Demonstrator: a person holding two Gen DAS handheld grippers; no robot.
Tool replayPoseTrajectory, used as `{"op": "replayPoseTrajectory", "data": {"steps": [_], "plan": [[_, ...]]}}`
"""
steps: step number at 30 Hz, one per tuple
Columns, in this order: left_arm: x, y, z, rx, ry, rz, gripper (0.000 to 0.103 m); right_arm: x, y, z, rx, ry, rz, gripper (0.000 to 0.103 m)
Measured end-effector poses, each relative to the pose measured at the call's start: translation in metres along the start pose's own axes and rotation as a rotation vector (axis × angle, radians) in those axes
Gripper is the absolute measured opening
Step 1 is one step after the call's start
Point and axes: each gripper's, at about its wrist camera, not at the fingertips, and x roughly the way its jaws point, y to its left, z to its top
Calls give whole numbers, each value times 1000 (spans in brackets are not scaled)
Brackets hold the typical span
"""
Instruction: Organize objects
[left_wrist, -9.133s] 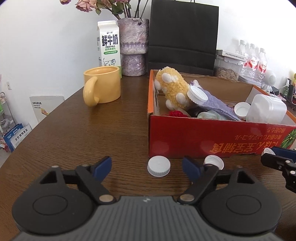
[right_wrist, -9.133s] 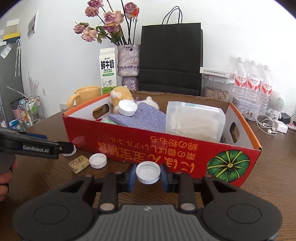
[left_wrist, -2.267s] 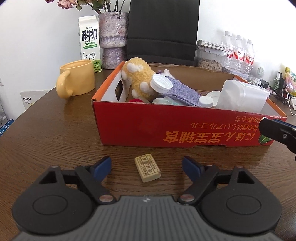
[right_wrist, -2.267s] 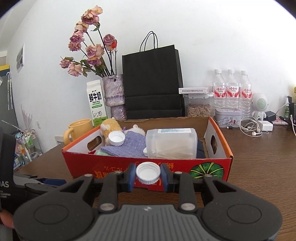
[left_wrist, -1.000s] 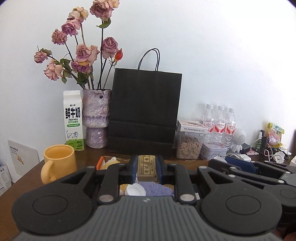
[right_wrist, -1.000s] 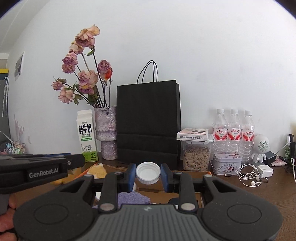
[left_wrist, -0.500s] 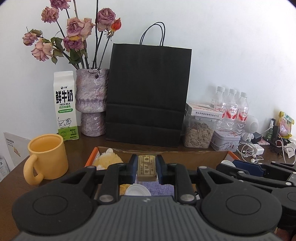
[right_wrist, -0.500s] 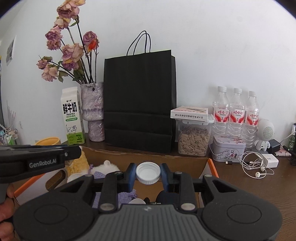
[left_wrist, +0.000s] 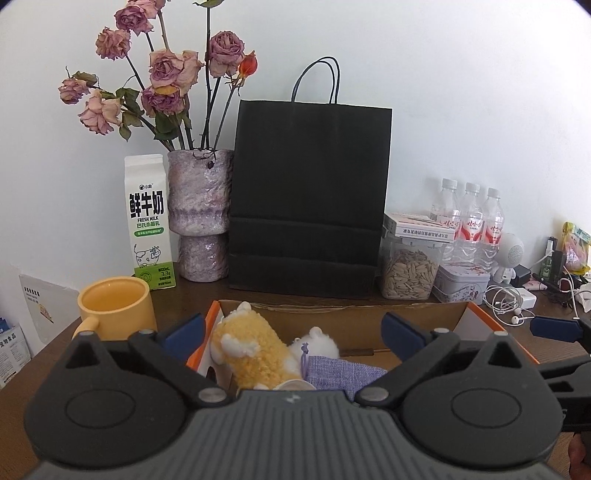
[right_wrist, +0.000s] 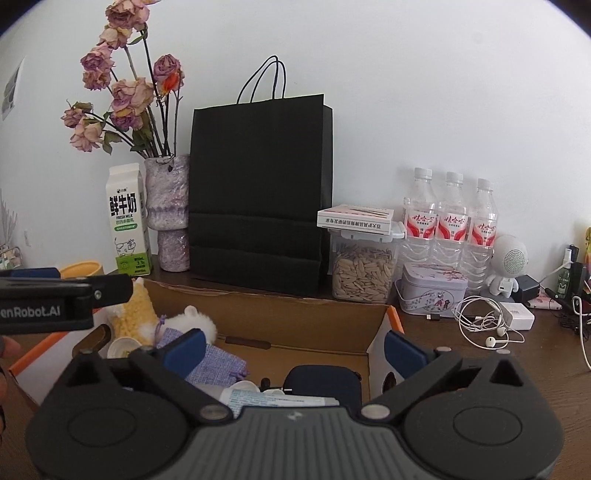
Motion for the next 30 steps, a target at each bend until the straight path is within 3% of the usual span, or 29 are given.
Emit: {"op": "replayPoseTrajectory", "data": {"steps": [6, 15, 30], "plan": [[-15, -1, 0, 17, 27, 0, 103, -15, 1, 0, -9, -12, -3, 103], [-72, 6, -11, 8, 85, -9, 103, -78, 8, -7, 20, -16, 26, 103], [-138, 14, -56, 30, 228, 25, 103, -146, 20, -57, 51, 103, 56, 103]]}}
